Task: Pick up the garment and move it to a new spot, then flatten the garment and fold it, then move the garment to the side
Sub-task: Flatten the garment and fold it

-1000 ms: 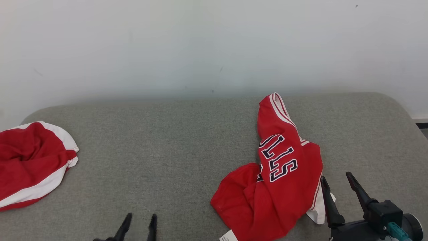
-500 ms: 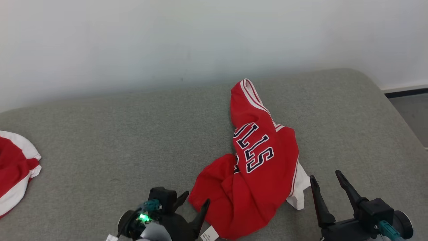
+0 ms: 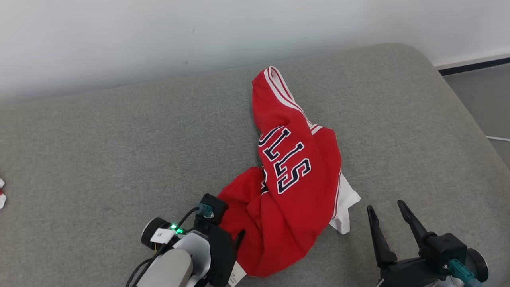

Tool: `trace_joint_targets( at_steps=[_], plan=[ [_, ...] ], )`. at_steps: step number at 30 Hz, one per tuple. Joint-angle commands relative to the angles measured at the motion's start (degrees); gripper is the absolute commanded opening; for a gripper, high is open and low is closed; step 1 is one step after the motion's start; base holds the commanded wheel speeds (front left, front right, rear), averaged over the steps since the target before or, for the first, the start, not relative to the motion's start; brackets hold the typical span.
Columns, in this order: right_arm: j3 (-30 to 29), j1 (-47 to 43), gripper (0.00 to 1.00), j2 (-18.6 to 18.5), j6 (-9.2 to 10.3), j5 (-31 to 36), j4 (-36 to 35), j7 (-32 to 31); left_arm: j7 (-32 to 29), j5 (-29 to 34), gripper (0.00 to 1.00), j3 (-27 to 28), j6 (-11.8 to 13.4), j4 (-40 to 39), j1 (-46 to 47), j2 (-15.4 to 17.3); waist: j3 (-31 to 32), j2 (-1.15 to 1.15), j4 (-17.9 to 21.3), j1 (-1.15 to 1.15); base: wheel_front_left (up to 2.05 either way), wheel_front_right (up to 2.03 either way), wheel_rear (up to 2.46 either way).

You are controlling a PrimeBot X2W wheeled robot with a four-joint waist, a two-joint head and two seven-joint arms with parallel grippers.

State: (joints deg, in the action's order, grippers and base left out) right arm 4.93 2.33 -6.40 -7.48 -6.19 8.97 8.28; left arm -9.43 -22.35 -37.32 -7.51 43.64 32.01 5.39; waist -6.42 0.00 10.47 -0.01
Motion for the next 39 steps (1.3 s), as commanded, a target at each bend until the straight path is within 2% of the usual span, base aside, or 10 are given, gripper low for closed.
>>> trace_joint_targets(
  at_steps=[1,2,3,6,10,16,20,21,30,39],
  plan=[
    [-0.31,0.08,1.00,0.27,-0.03,0.17,0.10,0.28,-1.44,0.46,0.72,-1.19,0.10,0.99,0.70,0.48,-0.45,0.00,0.35,0.01,0.00,0.00,0.00],
    [-0.42,0.07,1.00,0.35,-0.03,0.18,0.17,0.26,-1.94,0.28,0.48,-2.03,0.10,1.06,0.94,0.56,-0.42,0.00,0.32,0.01,0.00,0.00,0.00],
    [-0.52,0.06,1.00,0.41,-0.03,0.21,0.23,0.27,-2.40,0.01,0.00,-2.91,0.09,0.98,1.11,0.64,-0.37,0.00,0.28,0.01,0.00,0.00,0.00],
    [-0.74,0.14,1.00,0.48,-0.03,0.11,0.39,0.37,-2.91,-1.05,0.00,-5.61,0.08,0.09,1.83,1.03,-0.17,0.00,0.06,0.01,0.00,0.00,0.00],
    [-0.65,0.32,1.00,0.76,-0.03,0.18,0.40,0.21,-0.77,-2.92,0.00,-6.25,0.10,-0.92,3.26,1.52,0.05,0.00,-0.33,0.01,0.00,0.00,0.00],
    [-0.85,0.23,1.00,0.69,-0.03,-0.03,0.39,0.33,9.62,-7.41,0.00,1.97,4.19,-1.68,5.59,1.71,0.17,0.00,-1.18,0.01,0.00,0.00,0.00],
    [-0.90,-0.16,1.00,0.65,-0.03,-0.12,0.18,-0.03,15.08,-12.01,0.00,9.54,7.47,-1.24,6.86,3.36,0.40,0.00,-2.01,0.01,0.00,0.00,0.00],
    [-0.90,-0.16,1.00,0.65,-0.03,-0.12,0.18,-0.03,15.08,-12.01,0.00,9.54,7.47,-1.24,6.86,3.36,0.40,0.00,-2.01,0.01,0.00,0.00,0.00],
    [-1.44,-0.49,1.00,0.44,-0.03,-0.16,-0.34,-0.60,21.55,-18.85,0.00,20.41,12.93,-1.67,2.46,7.10,0.83,0.00,-3.84,0.01,0.00,0.00,0.00],
    [-2.00,-1.49,1.00,0.12,-0.03,-0.30,-0.54,-1.35,22.97,-20.92,0.00,23.00,16.52,-4.29,-8.52,7.32,2.75,0.00,-5.15,0.01,0.00,0.00,0.00]
  ],
)
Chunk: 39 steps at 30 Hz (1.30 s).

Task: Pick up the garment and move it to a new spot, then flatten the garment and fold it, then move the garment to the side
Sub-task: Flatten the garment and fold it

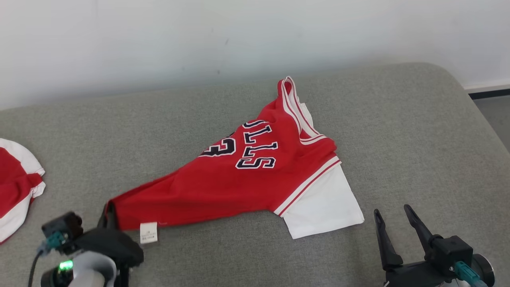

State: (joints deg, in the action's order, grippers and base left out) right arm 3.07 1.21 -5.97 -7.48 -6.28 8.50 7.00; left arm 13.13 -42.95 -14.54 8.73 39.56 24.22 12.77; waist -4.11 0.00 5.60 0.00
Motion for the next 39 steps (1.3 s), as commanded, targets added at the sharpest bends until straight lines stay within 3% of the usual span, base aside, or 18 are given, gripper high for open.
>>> trace_joint_targets(
  at_steps=[1,4,5,6,16,25,31,39],
  plan=[
    [-0.21,-0.55,1.00,-0.33,-0.03,-0.20,-0.09,-0.17,0.46,-0.50,0.00,0.36,0.70,-0.87,-1.89,-0.08,0.64,0.00,-0.40,0.00,0.00,0.00,0.00],
    [-0.38,-1.10,1.00,-0.23,-0.03,-0.15,-0.16,-0.26,0.44,-0.93,0.00,0.32,1.70,-3.36,-5.41,-0.56,1.35,0.00,-0.67,0.00,0.00,0.00,0.00],
    [-0.45,-1.17,1.00,-0.18,-0.03,-0.14,-0.22,-0.28,0.39,-0.83,0.27,0.05,1.69,-4.00,-6.33,-0.42,1.51,0.00,-0.74,0.00,0.00,0.00,0.00],
    [-0.47,-1.20,1.00,-0.12,-0.03,-0.17,-0.22,-0.35,0.42,-0.65,1.00,-0.22,1.45,-4.74,-7.11,-0.34,1.64,0.00,-0.82,0.00,0.00,0.00,0.00],
    [-1.92,-1.39,1.00,-0.13,-0.03,-0.59,-0.27,-0.33,2.10,5.85,1.00,3.22,-1.34,-14.36,-13.31,1.90,3.29,0.00,-1.20,0.00,0.00,0.00,0.00],
    [-3.18,-0.84,1.00,-0.46,-0.03,-2.69,0.98,1.35,2.04,18.68,1.00,9.67,-6.91,-29.39,-21.62,-1.19,5.40,0.00,-2.70,0.00,0.00,0.00,0.00],
    [-2.84,-0.99,1.00,-1.64,-0.03,-4.35,2.78,2.14,2.02,22.83,1.00,11.27,-9.77,-31.61,-24.99,-3.38,7.20,0.00,-4.36,0.00,0.00,0.00,0.00],
    [-0.82,-0.63,1.00,-4.66,-0.03,-6.89,5.24,2.48,2.02,26.65,1.00,13.72,-11.70,-31.21,-28.79,-5.25,9.17,0.00,-6.42,0.00,0.00,0.00,0.00]
  ],
)
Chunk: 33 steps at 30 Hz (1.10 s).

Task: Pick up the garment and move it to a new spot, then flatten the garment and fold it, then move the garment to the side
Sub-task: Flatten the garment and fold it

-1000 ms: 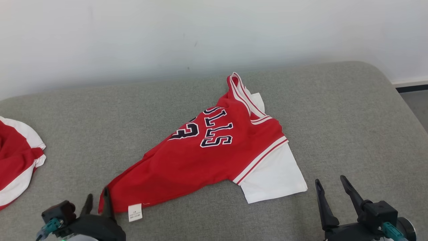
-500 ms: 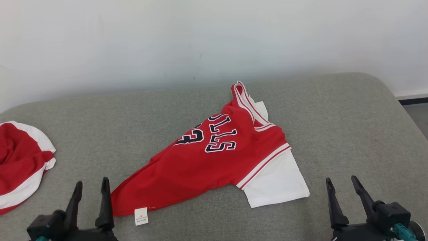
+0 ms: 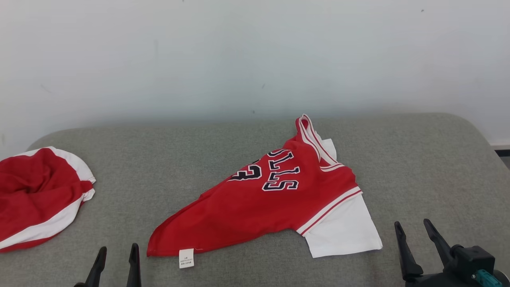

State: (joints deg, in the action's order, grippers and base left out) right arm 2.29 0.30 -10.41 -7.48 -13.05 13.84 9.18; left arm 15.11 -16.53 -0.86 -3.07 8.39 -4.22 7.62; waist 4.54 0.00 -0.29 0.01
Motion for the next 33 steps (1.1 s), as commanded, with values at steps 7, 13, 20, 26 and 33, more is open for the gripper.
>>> trace_joint_targets(
  at_steps=[7,13,20,26,33],
  plan=[
    [0.08,0.80,1.00,-1.51,-0.03,-1.54,1.97,0.66,0.04,1.84,1.00,1.32,-0.86,1.19,-1.34,-0.66,1.44,0.00,-1.02,-0.01,0.00,0.00,0.00],
    [0.14,1.11,1.00,-2.10,-0.03,-2.25,2.79,0.13,0.04,2.22,1.00,2.28,-1.50,1.62,-1.88,-1.01,1.90,0.00,-0.97,-0.01,0.00,0.00,0.00],
    [0.00,1.58,1.00,-2.75,-0.03,-2.88,3.14,0.18,0.05,2.73,1.00,3.08,-1.93,1.68,-0.66,-1.27,2.07,0.00,-0.81,-0.01,0.00,0.00,0.00],
    [0.06,1.39,1.00,-2.24,-0.03,-2.67,3.30,0.02,0.05,3.00,1.00,3.21,-2.09,1.95,-0.64,-1.63,1.93,0.00,-0.61,-0.01,0.00,0.00,0.00],
    [0.87,3.64,1.00,-2.16,-0.03,-3.81,5.38,-4.91,-1.58,2.98,1.00,1.25,-2.48,5.56,0.86,-1.88,0.41,0.00,-0.72,-0.01,0.00,0.00,0.00]
  ],
)
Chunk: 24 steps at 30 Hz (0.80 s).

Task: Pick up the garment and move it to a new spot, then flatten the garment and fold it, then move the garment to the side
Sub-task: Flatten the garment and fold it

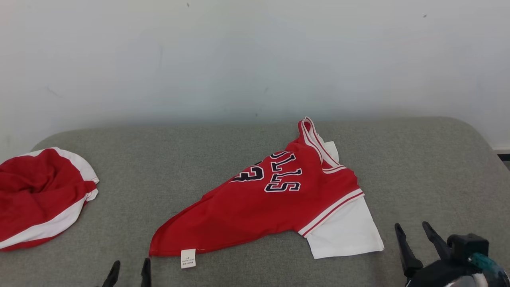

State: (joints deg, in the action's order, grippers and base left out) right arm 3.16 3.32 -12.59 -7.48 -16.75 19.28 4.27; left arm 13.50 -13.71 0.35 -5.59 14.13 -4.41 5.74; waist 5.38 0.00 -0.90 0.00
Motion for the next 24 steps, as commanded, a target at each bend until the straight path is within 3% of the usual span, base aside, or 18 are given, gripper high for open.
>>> trace_joint_targets(
  at_steps=[1,10,24],
  plan=[
    [0.03,1.39,1.00,0.00,-0.03,-0.09,0.64,-1.50,-0.85,0.30,1.00,-0.47,-0.10,0.84,1.90,0.06,-0.90,0.00,-0.13,0.00,0.00,0.00,0.00],
    [-4.61,10.45,1.00,3.70,-0.03,6.38,10.33,-13.40,-8.15,2.03,1.00,-3.96,0.26,10.89,11.58,0.31,-4.80,0.00,0.09,0.00,0.00,0.00,0.00],
    [-9.50,18.57,1.00,7.87,-0.03,17.22,20.60,-14.00,-11.09,3.73,1.00,-5.23,3.38,21.52,21.58,1.63,-10.08,0.00,0.85,0.00,0.00,0.00,0.00]
  ],
)
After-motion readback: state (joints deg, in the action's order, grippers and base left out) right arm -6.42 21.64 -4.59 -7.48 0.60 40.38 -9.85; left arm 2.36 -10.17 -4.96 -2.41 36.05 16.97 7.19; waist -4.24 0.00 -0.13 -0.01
